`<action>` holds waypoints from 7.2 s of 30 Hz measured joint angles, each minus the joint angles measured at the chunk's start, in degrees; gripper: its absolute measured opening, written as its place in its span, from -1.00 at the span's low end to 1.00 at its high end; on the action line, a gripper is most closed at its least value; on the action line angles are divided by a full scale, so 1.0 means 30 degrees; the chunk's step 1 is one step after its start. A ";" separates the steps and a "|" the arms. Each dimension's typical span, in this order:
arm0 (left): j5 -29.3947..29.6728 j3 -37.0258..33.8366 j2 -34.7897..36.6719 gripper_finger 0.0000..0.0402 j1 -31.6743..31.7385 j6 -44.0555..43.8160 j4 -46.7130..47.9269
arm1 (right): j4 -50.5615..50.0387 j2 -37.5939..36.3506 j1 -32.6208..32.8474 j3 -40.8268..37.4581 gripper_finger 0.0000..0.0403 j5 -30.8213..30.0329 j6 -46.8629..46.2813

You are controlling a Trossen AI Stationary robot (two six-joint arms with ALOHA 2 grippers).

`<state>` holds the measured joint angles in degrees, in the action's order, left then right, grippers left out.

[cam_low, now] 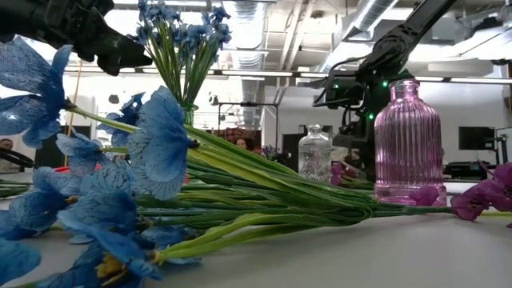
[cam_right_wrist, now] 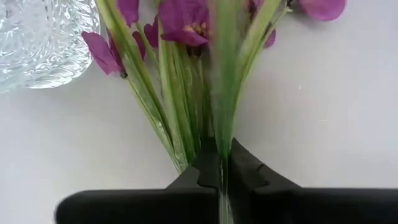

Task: Sort flowers into vase by color
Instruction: Put the top right purple flowers into the transparent flower vase, then put the right purple flowers into the transparent flower vase

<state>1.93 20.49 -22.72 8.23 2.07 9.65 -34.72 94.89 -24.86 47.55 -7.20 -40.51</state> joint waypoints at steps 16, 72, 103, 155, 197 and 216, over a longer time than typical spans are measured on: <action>0.0007 0.0000 0.0000 0.04 -0.0007 0.0007 0.0000 | -0.1035 -0.2463 -0.0047 -0.0070 -0.86 0.0022 -0.0007; 0.0007 0.0000 -0.0007 0.04 -0.0002 -0.0093 -0.0007 | 1.7280 -0.9325 -0.2335 0.0022 -0.84 0.2383 0.6692; 0.0007 0.0000 0.0000 0.04 -0.0007 -0.0131 -0.0007 | 1.8342 -0.8982 -0.0561 0.0022 -0.83 0.1836 1.0474; 0.0080 0.0000 0.0000 0.04 -0.0003 -0.0095 0.0022 | 1.6637 -0.6899 -0.0328 0.0007 -0.77 0.1923 1.0513; 0.0080 0.0000 -0.0007 0.04 -0.0007 -0.0373 0.0008 | 0.2950 -1.3913 0.1811 0.0022 -0.16 0.2879 0.7923; 0.0105 0.0000 -0.0005 0.04 0.0000 -0.0627 -0.0007 | 0.0864 -1.2246 1.2960 0.0022 -0.17 0.3476 0.3954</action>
<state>2.25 20.49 -22.74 8.23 0.18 9.63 -32.13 58.15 14.02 47.62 3.23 -28.65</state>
